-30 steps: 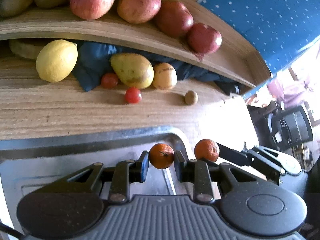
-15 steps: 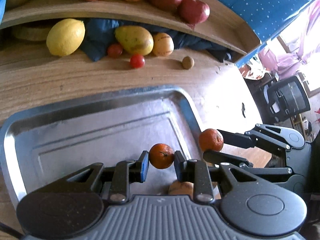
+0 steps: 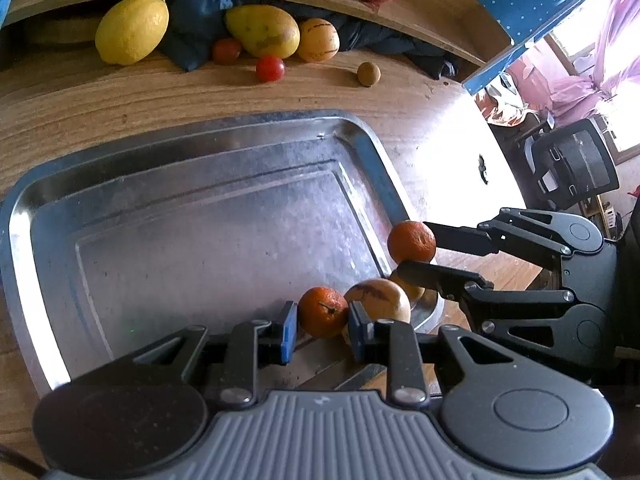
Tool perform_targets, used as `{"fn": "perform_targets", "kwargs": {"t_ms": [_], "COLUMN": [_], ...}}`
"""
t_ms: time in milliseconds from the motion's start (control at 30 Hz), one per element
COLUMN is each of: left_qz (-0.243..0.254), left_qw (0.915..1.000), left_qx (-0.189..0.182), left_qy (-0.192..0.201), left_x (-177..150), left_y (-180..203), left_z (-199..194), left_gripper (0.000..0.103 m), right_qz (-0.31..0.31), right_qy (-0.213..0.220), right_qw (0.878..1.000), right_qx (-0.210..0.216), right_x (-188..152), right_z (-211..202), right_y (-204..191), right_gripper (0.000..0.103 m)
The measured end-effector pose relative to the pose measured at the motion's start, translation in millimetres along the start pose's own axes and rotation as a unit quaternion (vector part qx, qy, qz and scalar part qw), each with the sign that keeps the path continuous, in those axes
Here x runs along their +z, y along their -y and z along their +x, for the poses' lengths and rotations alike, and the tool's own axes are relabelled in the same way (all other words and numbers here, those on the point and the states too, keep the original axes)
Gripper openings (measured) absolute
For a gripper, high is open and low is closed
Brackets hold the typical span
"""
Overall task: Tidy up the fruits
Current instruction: 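Carry both tangerines over the metal tray and lower them in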
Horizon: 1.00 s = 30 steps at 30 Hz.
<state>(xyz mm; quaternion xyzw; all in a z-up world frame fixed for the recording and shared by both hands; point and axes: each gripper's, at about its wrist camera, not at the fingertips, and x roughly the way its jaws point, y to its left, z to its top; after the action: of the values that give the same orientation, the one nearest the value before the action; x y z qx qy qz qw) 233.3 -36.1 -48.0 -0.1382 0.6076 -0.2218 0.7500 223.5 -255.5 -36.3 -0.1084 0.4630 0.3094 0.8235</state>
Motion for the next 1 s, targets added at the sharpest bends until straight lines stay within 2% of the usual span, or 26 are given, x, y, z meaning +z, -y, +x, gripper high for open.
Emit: {"fn": "perform_targets", "kwargs": {"t_ms": [500,1000], "left_qz": [-0.002,-0.006], "left_qw": [0.9997,0.9994], "left_qx": [0.013,0.02], "left_qy": [-0.018,-0.028], "left_x": [-2.9,-6.7], "left_y": [2.7,5.2], "left_z": [7.6,12.5], "left_gripper": [0.03,0.03], "right_qz": [-0.003,-0.009], "right_qy": [-0.019,-0.038], "right_qw": [1.0,0.999], "right_qx": [-0.011,-0.002], "right_x": [-4.5,-5.6], "right_z": [6.7,13.5], "right_y": [2.0,6.5], "right_gripper": [0.032,0.033]}}
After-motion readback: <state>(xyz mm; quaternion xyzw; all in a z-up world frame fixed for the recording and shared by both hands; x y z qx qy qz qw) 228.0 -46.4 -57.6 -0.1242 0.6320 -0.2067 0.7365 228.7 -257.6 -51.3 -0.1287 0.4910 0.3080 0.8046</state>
